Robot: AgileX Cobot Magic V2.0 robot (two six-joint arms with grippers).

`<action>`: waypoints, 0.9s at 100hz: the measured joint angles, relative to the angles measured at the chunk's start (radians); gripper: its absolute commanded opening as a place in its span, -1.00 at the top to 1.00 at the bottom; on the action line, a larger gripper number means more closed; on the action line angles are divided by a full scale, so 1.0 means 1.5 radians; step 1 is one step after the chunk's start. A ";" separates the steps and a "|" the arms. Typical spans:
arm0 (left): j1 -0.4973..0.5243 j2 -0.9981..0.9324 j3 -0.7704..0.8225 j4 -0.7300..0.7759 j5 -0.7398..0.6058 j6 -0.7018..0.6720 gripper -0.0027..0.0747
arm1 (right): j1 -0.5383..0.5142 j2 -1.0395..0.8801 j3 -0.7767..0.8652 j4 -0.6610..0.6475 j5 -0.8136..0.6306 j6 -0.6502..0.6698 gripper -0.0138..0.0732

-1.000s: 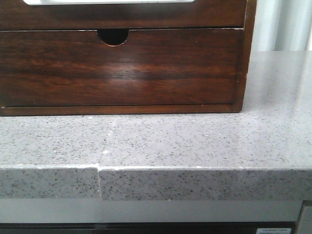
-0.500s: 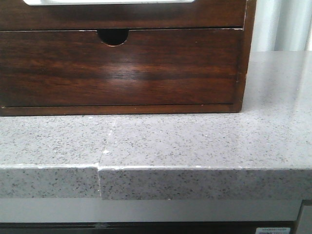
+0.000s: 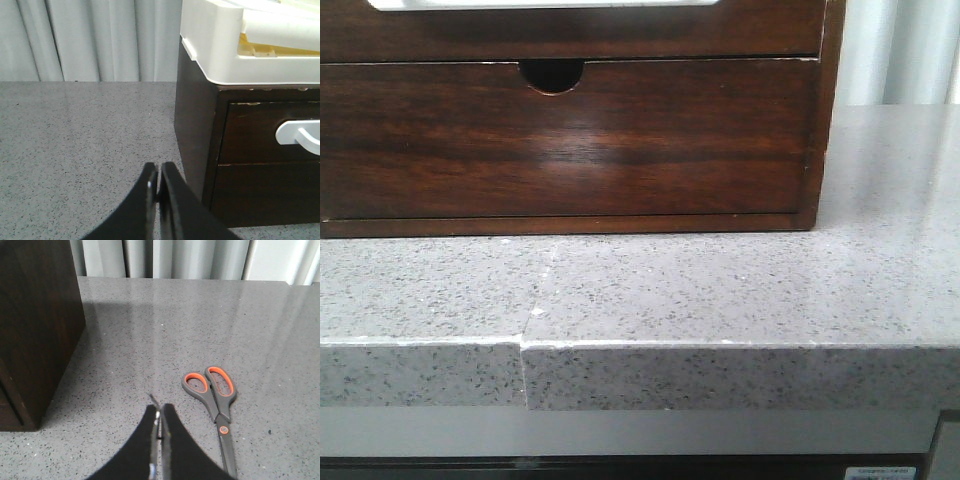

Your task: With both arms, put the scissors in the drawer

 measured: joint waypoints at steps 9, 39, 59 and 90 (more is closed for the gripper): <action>0.000 0.000 0.000 0.000 0.001 0.000 0.98 | 0.000 0.001 0.000 0.000 0.000 0.000 0.84; 0.014 0.000 -0.001 0.005 0.003 -0.019 0.32 | 0.000 0.001 0.000 -0.003 0.001 0.000 0.08; 0.047 0.000 -0.001 0.014 0.003 -0.030 -0.55 | 0.000 0.001 0.000 -0.015 0.002 0.000 -0.55; 0.050 0.000 -0.001 -0.056 0.001 -0.033 -0.41 | 0.000 0.001 0.000 -0.019 0.003 0.000 -0.55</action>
